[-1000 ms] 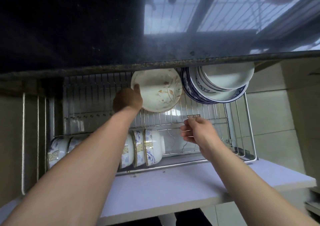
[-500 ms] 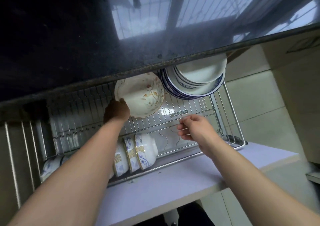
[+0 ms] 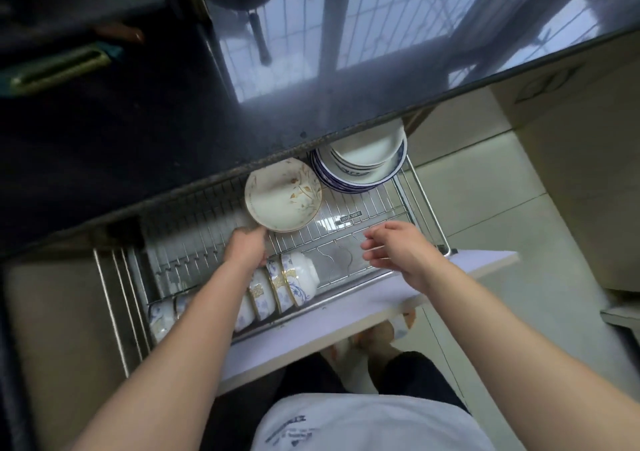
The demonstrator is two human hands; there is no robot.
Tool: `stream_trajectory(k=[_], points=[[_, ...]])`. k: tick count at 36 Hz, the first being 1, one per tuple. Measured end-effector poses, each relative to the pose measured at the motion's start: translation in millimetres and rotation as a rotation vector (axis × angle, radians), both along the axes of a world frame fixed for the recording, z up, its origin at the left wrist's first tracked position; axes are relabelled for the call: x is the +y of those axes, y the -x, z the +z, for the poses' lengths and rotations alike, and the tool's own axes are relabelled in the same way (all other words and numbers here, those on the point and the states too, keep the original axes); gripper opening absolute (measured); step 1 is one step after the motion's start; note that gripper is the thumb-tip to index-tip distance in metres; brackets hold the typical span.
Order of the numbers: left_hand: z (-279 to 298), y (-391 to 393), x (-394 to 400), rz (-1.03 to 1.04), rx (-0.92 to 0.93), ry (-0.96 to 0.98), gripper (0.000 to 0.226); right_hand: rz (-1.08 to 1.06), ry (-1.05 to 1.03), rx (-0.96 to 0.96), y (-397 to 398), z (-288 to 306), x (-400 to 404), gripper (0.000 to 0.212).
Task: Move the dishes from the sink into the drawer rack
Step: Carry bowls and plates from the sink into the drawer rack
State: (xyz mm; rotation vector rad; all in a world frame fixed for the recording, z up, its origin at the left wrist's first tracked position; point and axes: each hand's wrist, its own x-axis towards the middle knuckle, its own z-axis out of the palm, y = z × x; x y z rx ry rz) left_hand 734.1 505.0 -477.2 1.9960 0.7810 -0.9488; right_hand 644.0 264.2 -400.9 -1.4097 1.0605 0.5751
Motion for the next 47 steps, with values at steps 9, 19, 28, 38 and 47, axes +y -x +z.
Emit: stream_trajectory(k=[9,19,28,38,47], points=[[184,39,-77,-0.215,-0.183,0.195,0.019,-0.042,-0.039,-0.210,36,109,-63,0.007],[332,131,-360,-0.599,-0.493,0.487,0.019,-0.177,0.192,-0.492,187,245,-275,0.011],[401,227,-566,-1.148,-0.614,0.535,0.016,-0.544,0.494,-0.508,331,317,-462,0.018],[403,253,-742,-1.420,-0.681,0.492,0.013,-0.695,0.517,-0.450,392,310,-593,0.018],[373,196,-881,-1.357,-0.595,0.583,0.016,-0.673,0.561,-0.442,326,291,-736,0.019]])
